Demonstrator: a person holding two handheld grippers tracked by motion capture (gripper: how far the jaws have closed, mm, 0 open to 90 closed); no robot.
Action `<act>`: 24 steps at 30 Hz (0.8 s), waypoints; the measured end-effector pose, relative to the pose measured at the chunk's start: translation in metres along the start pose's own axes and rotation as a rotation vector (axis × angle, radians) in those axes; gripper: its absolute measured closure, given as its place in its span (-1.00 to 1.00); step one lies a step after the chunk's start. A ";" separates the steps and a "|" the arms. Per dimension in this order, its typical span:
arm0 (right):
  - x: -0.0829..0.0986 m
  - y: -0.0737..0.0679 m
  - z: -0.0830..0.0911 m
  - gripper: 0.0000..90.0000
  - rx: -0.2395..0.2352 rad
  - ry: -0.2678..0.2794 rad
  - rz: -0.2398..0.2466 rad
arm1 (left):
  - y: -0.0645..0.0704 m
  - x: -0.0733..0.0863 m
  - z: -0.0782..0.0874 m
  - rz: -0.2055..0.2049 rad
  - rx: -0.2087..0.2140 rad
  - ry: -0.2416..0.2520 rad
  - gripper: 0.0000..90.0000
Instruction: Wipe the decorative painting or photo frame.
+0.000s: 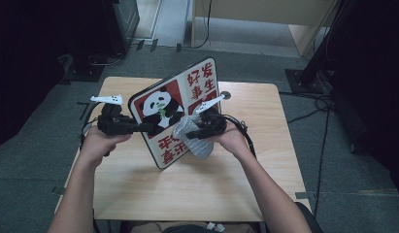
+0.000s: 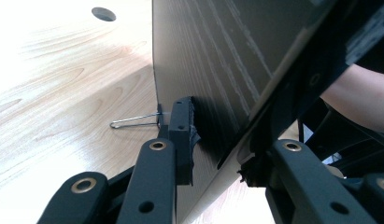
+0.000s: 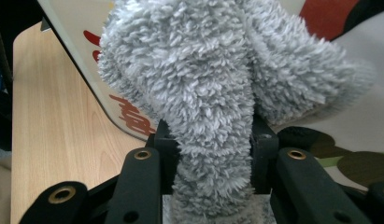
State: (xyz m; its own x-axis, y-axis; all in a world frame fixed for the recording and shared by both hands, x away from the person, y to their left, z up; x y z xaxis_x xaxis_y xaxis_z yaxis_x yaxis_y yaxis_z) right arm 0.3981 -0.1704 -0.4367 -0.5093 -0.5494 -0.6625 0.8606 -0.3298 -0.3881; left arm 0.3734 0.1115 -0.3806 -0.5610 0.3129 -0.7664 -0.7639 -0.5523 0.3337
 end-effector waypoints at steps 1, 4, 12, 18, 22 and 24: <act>0.001 0.001 -0.001 0.45 -0.002 0.000 -0.002 | 0.000 0.000 0.000 0.000 0.000 0.000 0.58; 0.006 0.002 -0.004 0.43 -0.007 -0.007 -0.006 | 0.000 0.000 0.000 0.000 -0.001 0.000 0.58; 0.018 0.007 -0.011 0.43 -0.021 -0.021 -0.018 | 0.000 0.000 0.000 -0.001 -0.003 0.002 0.58; 0.029 0.010 -0.019 0.42 -0.009 -0.068 -0.021 | 0.000 0.000 0.000 -0.003 -0.003 0.001 0.58; 0.034 0.012 -0.022 0.42 -0.022 -0.062 -0.025 | 0.000 0.000 0.000 -0.003 -0.004 0.001 0.58; 0.037 0.013 -0.023 0.42 -0.023 -0.072 -0.026 | 0.000 0.000 0.000 -0.003 -0.006 0.001 0.58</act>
State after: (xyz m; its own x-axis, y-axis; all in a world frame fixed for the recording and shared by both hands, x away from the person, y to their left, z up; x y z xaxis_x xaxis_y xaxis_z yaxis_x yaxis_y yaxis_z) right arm 0.3909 -0.1778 -0.4810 -0.5295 -0.5953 -0.6044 0.8467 -0.3269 -0.4198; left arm 0.3730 0.1113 -0.3803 -0.5581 0.3136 -0.7682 -0.7638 -0.5559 0.3280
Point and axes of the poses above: each handheld gripper's, and its own axes: z roughly backward along the jaws, x roughly out of its underside, y roughly to its right, the point moved 3 cm from there along -z, roughly forward along the jaws, and after that the axes turned 11 degrees about -x, right-handed, at the moved point
